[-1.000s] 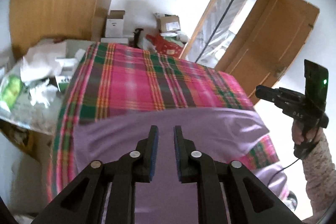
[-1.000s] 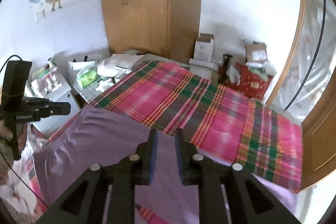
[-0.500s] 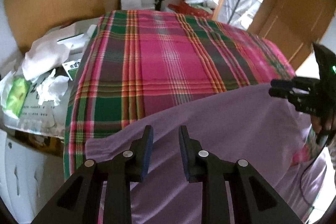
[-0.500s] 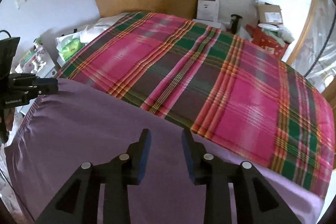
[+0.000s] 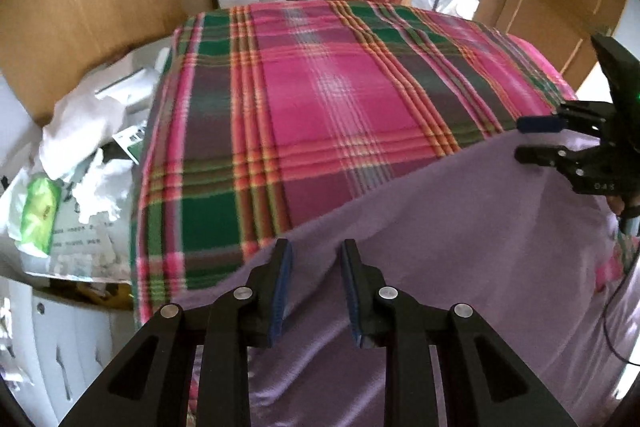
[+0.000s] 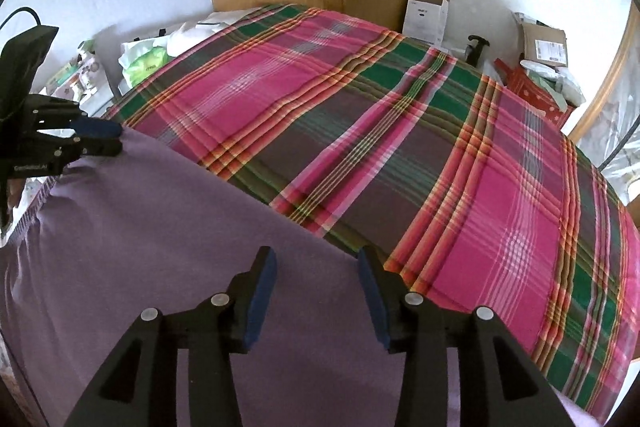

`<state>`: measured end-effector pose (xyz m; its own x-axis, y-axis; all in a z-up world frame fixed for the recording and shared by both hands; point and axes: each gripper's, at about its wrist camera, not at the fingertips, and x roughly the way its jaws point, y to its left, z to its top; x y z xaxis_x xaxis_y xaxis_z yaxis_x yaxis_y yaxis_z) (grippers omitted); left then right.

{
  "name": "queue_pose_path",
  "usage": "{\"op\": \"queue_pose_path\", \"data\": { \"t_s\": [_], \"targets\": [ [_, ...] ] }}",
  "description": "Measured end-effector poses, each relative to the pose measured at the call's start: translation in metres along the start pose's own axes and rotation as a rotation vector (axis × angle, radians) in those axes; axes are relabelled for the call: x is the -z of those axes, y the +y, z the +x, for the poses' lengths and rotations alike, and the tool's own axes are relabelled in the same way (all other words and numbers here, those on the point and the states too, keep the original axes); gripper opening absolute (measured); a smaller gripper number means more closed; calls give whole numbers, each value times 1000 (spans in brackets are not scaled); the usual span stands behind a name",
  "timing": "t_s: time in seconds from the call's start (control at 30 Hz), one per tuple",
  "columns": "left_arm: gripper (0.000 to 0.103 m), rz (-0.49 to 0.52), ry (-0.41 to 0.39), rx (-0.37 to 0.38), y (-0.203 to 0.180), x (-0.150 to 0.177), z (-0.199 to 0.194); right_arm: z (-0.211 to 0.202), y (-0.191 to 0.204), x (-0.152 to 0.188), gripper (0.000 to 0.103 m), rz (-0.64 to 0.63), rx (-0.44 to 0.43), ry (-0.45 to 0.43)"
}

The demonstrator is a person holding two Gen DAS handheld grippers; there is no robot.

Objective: Fold clothes

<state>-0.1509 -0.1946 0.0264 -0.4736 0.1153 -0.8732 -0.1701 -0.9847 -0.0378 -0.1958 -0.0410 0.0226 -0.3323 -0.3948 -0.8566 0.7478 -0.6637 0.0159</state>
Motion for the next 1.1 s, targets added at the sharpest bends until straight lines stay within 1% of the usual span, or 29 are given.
{"op": "queue_pose_path", "data": {
  "t_s": [0.03, 0.13, 0.23, 0.27, 0.37, 0.47, 0.57, 0.7, 0.77, 0.83, 0.87, 0.93, 0.97, 1.0, 1.03, 1.1],
  "targets": [
    [26, 7, 2, -6, 0, 0, 1, 1, -1, 0, 46, 0, 1, -1],
    [27, 76, 2, -47, -9, -1, 2, 3, -2, 0, 51, -4, 5, -4],
    [30, 149, -11, -59, -15, -1, 1, 4, -7, 0, 54, 9, -10, -3],
    [33, 151, -15, -56, -14, 0, 1, 4, -7, 0, 54, 8, -14, -6],
    [33, 133, -21, -33, -10, 1, 0, 4, -7, 2, 54, 2, -13, -22],
    [33, 139, -38, -12, -9, 3, 1, 3, -7, 3, 55, 2, -13, -34],
    [33, 153, -55, -6, -7, 5, 2, 4, -7, 4, 55, -1, -12, -37],
    [33, 155, -58, -4, -9, 5, 2, 4, -7, 4, 54, 0, -12, -40],
    [33, 153, -60, 0, -8, 5, 2, 3, -5, 5, 51, -2, -10, -42],
    [32, 157, -62, 4, -8, 6, 2, 2, -3, 6, 42, -12, -15, -44],
    [31, 158, -62, 5, -9, 6, 2, 1, -2, 6, 40, -15, -17, -44],
    [27, 161, -65, 16, -8, 6, 3, 0, 0, 7, 33, -19, -21, -47],
    [24, 168, -69, 17, -10, 6, 3, -1, 1, 8, 31, -18, -20, -49],
    [19, 175, -72, 17, -12, 7, 2, -1, 2, 9, 27, -17, -21, -52],
    [16, 182, -75, 17, -14, 7, 2, -2, 2, 10, 20, -16, -23, -54],
    [8, 205, -79, 2, -21, 8, 2, -4, 5, 11, 15, -16, -23, -57]
  ]
}}
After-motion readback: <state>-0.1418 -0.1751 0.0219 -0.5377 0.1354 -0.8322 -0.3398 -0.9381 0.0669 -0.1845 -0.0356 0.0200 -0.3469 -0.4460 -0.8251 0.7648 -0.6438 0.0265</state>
